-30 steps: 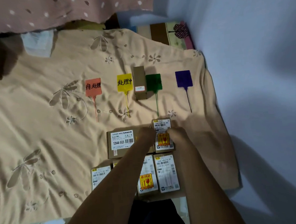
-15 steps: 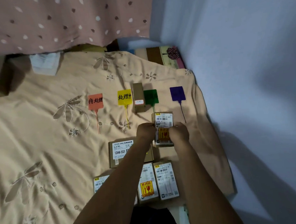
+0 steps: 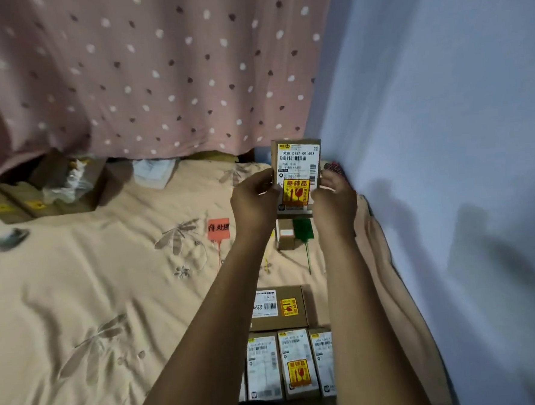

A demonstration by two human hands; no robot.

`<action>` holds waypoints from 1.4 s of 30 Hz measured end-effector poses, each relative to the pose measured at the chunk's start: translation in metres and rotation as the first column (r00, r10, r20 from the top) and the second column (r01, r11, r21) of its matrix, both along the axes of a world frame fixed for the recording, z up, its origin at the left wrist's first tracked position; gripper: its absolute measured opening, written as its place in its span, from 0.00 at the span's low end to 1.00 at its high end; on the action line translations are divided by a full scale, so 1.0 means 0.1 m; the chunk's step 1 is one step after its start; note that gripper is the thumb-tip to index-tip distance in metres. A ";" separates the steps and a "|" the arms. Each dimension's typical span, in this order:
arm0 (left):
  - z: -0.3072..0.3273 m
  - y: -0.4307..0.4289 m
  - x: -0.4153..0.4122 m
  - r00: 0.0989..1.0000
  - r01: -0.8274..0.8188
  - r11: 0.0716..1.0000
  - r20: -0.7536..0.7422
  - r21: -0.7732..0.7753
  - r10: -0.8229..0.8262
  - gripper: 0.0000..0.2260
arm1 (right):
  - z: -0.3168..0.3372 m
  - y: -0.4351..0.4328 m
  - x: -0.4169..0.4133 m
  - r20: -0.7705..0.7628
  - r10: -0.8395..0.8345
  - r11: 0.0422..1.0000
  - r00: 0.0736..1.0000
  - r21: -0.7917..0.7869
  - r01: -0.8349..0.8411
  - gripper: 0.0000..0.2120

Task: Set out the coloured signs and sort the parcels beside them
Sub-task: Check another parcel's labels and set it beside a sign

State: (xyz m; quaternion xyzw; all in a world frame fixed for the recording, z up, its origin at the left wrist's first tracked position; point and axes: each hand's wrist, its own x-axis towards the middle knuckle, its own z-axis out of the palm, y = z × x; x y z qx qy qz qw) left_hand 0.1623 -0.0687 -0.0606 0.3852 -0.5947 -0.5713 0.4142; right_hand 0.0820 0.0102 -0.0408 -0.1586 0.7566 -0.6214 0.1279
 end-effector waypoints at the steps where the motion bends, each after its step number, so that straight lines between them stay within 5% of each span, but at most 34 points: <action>1: 0.12 0.00 0.10 1.000 -0.025 0.999 0.000 -0.046 0.025 0.17 | 0.10 -0.01 0.10 -0.033 0.024 1.000 0.999 -0.020 -0.024 0.18; 9: 0.62 -0.09 0.66 0.983 -0.180 0.928 -0.037 -0.326 0.178 0.15 | 0.58 -0.06 0.65 -0.132 0.108 0.982 0.985 -0.139 -0.127 0.20; 24: 1.06 -0.25 1.08 0.965 -0.256 0.846 -0.065 -0.468 0.256 0.16 | 0.83 -0.21 0.97 -0.227 0.182 0.937 0.957 -0.256 -0.239 0.20; 28: 1.10 -0.25 1.10 0.957 -0.285 0.827 -0.090 -0.484 0.277 0.15 | 0.83 -0.25 0.99 -0.280 0.290 0.889 0.915 -0.277 -0.366 0.29; 33: 1.09 -0.32 1.11 0.960 -0.276 0.876 -0.150 -0.395 0.235 0.15 | 0.84 -0.26 1.02 -0.323 0.460 0.778 0.827 -0.302 -0.551 0.28; 42: 1.06 -0.47 1.11 0.993 -0.093 0.959 -0.088 -0.267 0.072 0.16 | 0.81 -0.31 0.99 -0.369 0.347 0.831 0.862 -0.306 -0.465 0.30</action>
